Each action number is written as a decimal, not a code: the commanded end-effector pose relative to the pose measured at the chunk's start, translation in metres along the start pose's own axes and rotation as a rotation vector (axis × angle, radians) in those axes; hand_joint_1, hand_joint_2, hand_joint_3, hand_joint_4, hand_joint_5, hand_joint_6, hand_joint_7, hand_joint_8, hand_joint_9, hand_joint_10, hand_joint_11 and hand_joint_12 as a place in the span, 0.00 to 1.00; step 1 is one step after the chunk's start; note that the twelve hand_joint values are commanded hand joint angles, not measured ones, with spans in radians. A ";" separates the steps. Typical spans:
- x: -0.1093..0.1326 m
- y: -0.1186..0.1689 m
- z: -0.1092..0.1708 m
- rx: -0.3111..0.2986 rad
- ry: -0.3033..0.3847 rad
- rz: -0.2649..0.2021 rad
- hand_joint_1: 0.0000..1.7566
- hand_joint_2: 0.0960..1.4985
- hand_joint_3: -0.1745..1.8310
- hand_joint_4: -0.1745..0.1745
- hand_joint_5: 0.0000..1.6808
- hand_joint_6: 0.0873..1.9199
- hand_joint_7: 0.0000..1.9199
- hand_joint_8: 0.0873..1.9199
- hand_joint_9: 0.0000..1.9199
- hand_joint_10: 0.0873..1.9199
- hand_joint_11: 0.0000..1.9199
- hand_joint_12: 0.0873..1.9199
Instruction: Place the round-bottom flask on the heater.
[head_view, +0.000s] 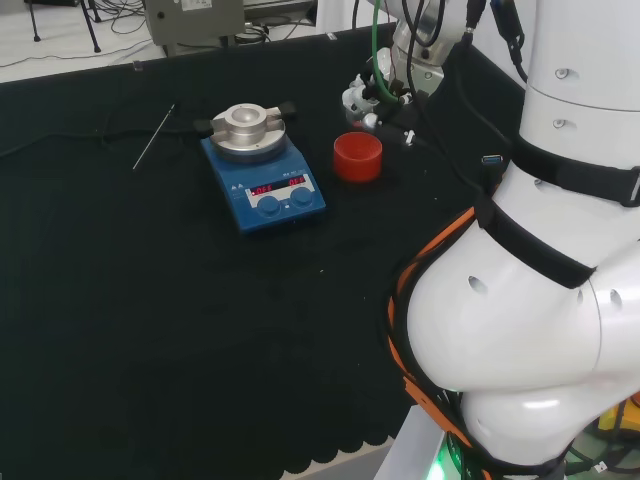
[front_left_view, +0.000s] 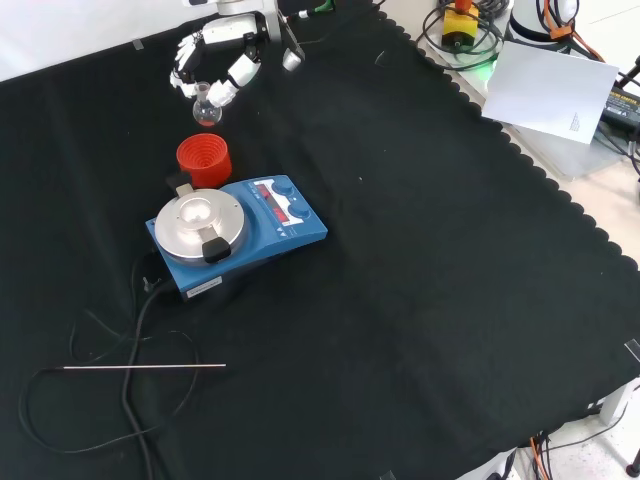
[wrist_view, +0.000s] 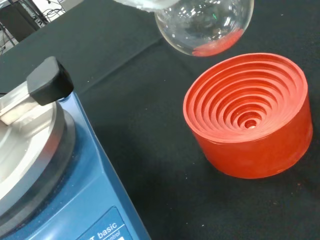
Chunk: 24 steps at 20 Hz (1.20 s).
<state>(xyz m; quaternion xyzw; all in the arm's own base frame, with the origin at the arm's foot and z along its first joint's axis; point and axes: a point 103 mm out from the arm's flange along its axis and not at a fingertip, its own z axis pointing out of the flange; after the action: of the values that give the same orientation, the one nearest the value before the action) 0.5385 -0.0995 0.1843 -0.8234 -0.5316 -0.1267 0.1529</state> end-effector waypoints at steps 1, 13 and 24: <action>0.003 0.000 -0.002 -0.002 -0.003 -0.011 0.61 0.76 0.00 0.81 0.63 0.46 0.26 0.27 0.33 0.26 0.13 0.66; 0.051 -0.011 -0.009 -0.007 -0.027 -0.076 0.61 0.76 0.00 0.83 0.64 0.45 0.26 0.27 0.33 0.26 0.13 0.66; 0.109 -0.021 0.005 0.009 -0.061 -0.163 0.61 0.75 0.00 0.84 0.64 0.45 0.26 0.27 0.33 0.26 0.13 0.66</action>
<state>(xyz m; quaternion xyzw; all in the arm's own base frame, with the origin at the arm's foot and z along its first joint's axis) 0.5572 -0.0192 0.2191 -0.7898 -0.5874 -0.1161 0.1332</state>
